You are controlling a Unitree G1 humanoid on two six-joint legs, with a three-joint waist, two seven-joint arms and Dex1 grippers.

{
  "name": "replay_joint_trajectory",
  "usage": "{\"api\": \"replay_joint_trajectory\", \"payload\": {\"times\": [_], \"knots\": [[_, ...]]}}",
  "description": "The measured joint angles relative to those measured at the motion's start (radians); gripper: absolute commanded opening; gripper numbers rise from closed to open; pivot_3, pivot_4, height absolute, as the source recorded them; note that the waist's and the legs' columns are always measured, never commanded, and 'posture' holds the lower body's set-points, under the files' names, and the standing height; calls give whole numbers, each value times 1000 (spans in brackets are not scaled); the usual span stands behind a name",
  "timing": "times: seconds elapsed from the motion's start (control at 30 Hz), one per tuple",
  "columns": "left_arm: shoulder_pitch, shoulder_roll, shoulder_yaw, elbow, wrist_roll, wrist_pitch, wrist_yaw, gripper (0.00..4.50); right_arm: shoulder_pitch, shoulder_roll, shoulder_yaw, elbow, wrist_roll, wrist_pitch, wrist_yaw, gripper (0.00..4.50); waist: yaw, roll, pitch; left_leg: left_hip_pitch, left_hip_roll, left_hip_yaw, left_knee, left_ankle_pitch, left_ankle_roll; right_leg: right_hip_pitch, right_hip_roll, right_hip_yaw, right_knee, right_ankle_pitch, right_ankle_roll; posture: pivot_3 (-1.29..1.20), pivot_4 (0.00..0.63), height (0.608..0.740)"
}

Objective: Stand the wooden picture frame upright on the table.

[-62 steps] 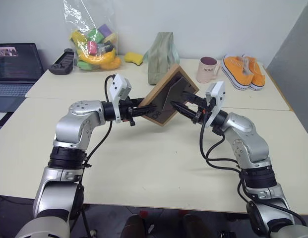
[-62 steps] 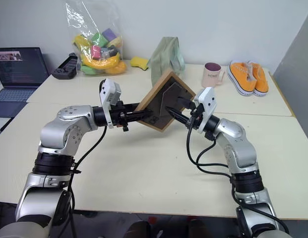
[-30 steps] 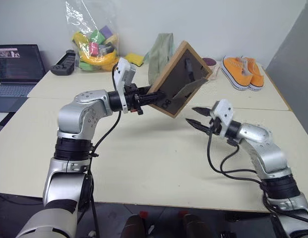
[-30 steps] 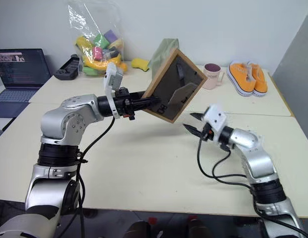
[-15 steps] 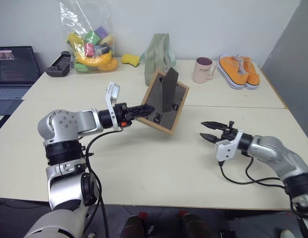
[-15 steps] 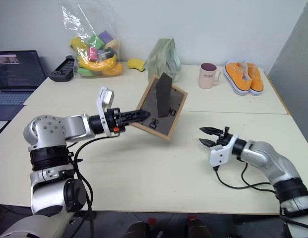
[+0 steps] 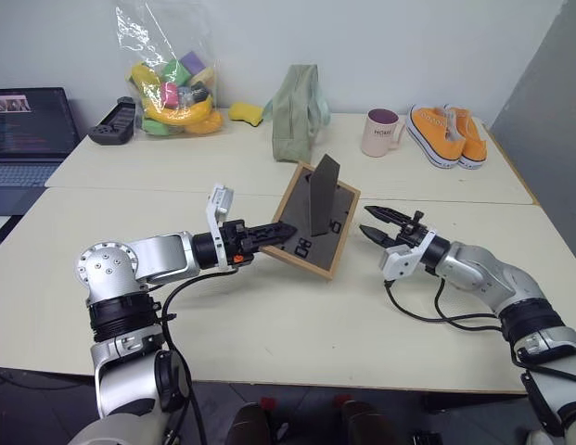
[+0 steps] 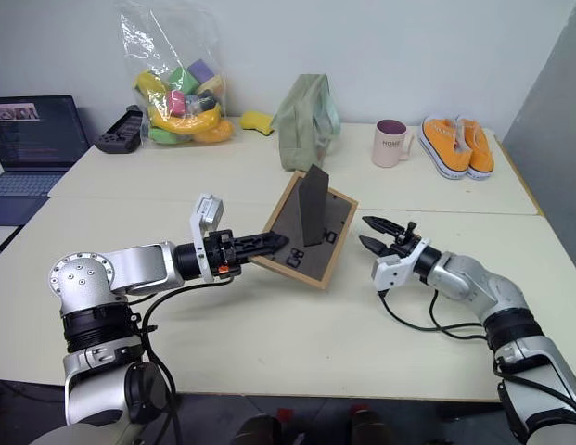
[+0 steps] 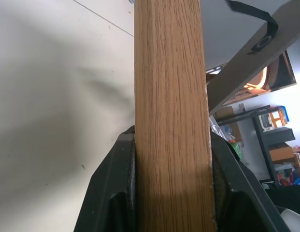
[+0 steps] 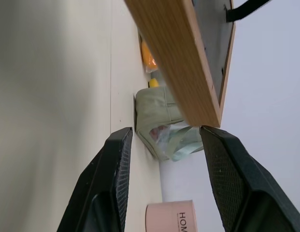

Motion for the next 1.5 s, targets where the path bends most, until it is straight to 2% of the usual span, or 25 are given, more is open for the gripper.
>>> {"api": "replay_joint_trajectory", "payload": {"times": [0.37,0.7,0.87,1.03,1.2,1.33,1.5], "knots": [[34,22,-48,-7,-229,-90,160,1320,-54,17,6,6,-51,23,-65,2312,2,0,0,0,0,0,0,0,0,0,0,0,0,0,0,0,150,740],[82,83,-185,-9,-384,-221,248,1320,-93,-17,5,7,-54,14,-95,2312,4,0,0,0,0,0,0,0,0,0,0,0,0,0,0,0,150,740],[88,113,-229,-10,-439,-276,254,1320,-92,0,5,7,-53,19,-96,2312,5,0,0,0,0,0,0,0,0,0,0,0,0,0,0,0,150,740],[87,121,-293,-18,-487,-326,264,1320,-97,62,38,8,-74,31,-119,2312,5,0,0,0,0,0,0,0,0,-1,0,0,0,0,0,0,150,740],[87,158,-329,-27,-531,-358,272,1320,-102,64,46,11,-77,30,-144,2312,6,0,0,0,-1,0,0,0,0,0,0,0,0,0,0,0,150,740],[88,165,-345,-27,-553,-372,271,1320,-127,62,61,22,-85,18,-160,2312,5,0,0,0,-1,0,0,0,0,0,0,0,0,0,0,0,150,740],[107,203,-355,-27,-574,-324,219,1320,-148,-10,102,32,-137,-132,-220,2312,4,0,0,0,-1,0,0,0,0,-1,0,0,0,0,0,0,150,740]]}}
